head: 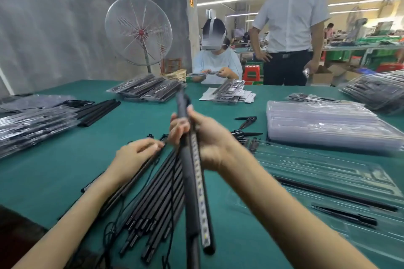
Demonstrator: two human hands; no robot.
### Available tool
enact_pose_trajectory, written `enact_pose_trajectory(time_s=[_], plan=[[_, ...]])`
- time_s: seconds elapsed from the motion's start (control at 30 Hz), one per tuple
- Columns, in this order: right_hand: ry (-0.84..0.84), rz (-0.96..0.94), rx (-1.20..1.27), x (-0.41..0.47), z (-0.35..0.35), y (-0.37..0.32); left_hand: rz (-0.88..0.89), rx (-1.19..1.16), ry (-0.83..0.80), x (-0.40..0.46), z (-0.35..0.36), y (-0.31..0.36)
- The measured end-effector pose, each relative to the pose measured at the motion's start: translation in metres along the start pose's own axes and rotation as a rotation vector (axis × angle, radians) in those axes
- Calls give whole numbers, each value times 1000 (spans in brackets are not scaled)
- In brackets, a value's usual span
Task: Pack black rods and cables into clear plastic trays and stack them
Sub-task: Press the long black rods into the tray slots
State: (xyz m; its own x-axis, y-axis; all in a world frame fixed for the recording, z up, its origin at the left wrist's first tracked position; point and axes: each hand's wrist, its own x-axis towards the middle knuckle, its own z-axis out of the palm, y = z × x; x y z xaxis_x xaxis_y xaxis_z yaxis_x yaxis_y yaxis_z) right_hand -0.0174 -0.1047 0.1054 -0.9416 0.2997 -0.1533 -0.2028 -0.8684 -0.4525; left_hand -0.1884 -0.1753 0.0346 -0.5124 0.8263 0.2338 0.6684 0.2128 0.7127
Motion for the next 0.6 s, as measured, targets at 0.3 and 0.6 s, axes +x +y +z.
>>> enact_pose_trajectory(time_s=[0.3, 0.6], plan=[[466, -933, -524, -76, 5, -135, 72, -873, -898, -48, 53, 148], [694, -877, -1170, -167, -20, -182, 138, -959, -994, -83, 146, 250]])
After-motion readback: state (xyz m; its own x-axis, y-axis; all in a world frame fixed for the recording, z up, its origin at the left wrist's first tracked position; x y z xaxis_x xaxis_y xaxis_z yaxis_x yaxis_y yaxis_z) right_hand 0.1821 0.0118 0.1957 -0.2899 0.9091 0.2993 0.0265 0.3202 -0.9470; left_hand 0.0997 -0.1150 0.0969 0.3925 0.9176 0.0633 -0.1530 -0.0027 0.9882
